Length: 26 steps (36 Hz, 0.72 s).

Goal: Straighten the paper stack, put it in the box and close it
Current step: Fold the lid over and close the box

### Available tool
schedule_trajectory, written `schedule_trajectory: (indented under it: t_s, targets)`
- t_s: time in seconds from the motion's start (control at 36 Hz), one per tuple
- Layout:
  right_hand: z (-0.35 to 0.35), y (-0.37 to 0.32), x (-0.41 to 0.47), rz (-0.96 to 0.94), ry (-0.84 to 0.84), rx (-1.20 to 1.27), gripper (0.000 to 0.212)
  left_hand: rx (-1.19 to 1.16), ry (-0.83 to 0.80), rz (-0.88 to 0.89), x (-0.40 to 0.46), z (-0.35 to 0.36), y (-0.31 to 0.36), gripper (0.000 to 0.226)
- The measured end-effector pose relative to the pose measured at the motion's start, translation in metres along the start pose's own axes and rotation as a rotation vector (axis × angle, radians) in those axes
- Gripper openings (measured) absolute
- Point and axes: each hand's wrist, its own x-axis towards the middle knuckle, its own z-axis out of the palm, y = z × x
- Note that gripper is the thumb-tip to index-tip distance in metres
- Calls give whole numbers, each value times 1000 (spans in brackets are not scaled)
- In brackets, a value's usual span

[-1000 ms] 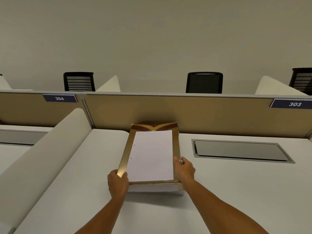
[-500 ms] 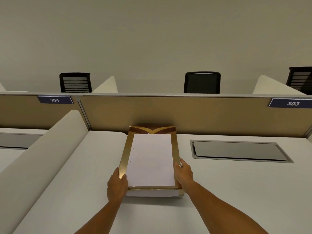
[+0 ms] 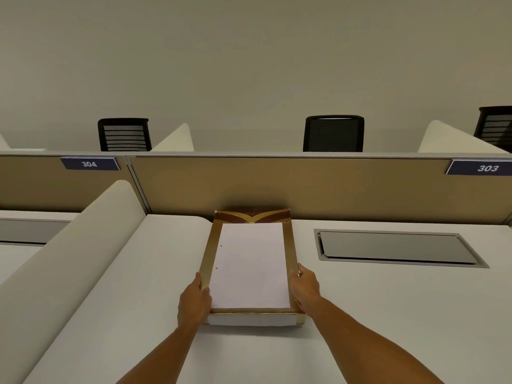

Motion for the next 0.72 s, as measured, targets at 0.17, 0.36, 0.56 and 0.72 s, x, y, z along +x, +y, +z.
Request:
schedule_trajectory:
  t_s: [0.17, 0.36, 0.56, 0.72]
  targets:
    - [1, 2, 1, -5, -2, -33, 48, 9, -12, -21, 0, 3, -1, 54]
    - [8, 16, 10, 31, 33, -98, 47, -2, -16, -20, 3, 7, -7, 55]
    - [13, 18, 14, 66, 87, -147, 46, -4, -8, -33, 6, 12, -11, 56]
    - [9, 21, 14, 55, 52, -185, 51, 69, -12, -50, 8, 15, -12, 55]
